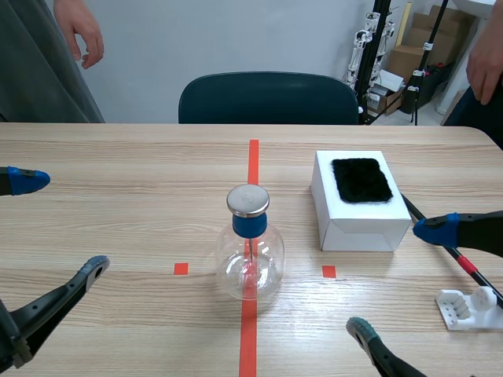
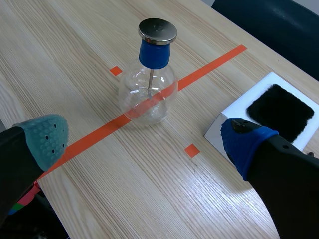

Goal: Do the electroscope experiment. return to the home posture

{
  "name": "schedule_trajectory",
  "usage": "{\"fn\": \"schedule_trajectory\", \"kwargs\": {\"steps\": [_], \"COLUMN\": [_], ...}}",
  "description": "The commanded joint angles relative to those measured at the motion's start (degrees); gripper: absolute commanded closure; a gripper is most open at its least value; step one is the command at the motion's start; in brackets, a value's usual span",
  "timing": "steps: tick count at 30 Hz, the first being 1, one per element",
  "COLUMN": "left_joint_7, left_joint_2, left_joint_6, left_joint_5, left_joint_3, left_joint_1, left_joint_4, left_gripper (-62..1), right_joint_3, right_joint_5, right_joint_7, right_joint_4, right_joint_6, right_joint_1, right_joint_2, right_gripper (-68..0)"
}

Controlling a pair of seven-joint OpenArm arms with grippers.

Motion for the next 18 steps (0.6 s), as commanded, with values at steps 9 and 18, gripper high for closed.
{"fn": "schedule_trajectory", "kwargs": {"steps": [9,18], "left_joint_7": [-0.9,-0.9], "left_joint_2": [-0.5,-0.5], "left_joint_6": [0.5,0.5], "left_joint_5": [-0.6,1.2], "left_joint_3": [-0.5,-0.5], "left_joint_1": [0.0,0.0], "left_joint_4": [0.4,0.4], "left_gripper": [-62.3,-62.3], "right_joint_3": [0.3,0.3], "right_joint_5": [0.5,0.5], "right_joint_7": [0.6,0.7], "right_joint_4": [0.9,0.9], "right_joint_6": [0.0,0.0], "right_joint_1": [0.0,0.0], "right_joint_2": [0.3,0.3], "right_gripper": [-63.2,-63.2]}}
